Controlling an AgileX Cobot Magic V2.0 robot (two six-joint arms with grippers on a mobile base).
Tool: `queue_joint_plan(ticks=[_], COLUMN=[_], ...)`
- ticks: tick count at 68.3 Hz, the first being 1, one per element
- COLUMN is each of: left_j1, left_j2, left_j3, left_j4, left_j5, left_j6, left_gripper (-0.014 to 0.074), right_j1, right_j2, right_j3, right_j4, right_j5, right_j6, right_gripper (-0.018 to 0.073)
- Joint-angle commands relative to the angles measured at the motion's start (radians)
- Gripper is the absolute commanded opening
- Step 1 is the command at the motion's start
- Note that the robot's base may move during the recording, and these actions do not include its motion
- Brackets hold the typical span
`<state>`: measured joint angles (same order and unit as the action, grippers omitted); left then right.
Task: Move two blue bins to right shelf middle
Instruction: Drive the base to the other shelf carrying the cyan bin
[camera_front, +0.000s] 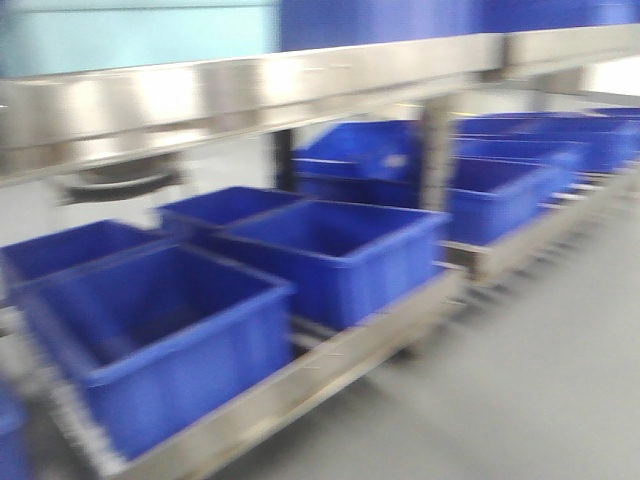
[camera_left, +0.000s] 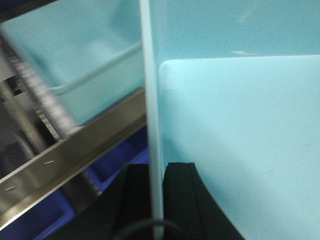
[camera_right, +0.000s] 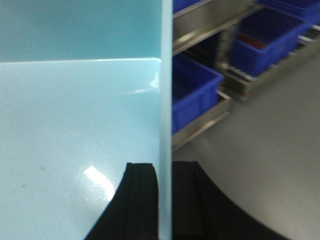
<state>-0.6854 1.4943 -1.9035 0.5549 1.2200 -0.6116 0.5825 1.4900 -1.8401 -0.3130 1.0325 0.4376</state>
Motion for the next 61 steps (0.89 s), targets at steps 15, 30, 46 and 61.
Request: queue_joint_plan(ticks=[15,30,46,61], left_j1=[-0.008,-0.008,-0.008,-0.008], left_j2=[-0.013,-0.013,-0.013,-0.013], left_j3=[-0.009,-0.009,-0.009,-0.009], left_j4=[0.0,0.0,0.0,0.0], left_j5=[-0.035,-0.035,-0.035,-0.035], left_j6=[-0.001,-0.001,-0.001,-0.001], left_gripper=[-0.0111,-0.0111,-0.0111,-0.0111], right_j1=[-0.001,-0.001,-0.001,-0.001], right_j2=[-0.015,-0.015,-0.015,-0.015], right_j3=[-0.012,-0.012,-0.012,-0.012], right_j4=[-0.006,-0.006,-0.006,-0.006], right_j5=[-0.07,-0.07,-0.072,-0.073], right_j6=[-0.004,-0.004,-0.004,-0.004], right_gripper=[-0.0162,-0.0162,-0.0162,-0.0162])
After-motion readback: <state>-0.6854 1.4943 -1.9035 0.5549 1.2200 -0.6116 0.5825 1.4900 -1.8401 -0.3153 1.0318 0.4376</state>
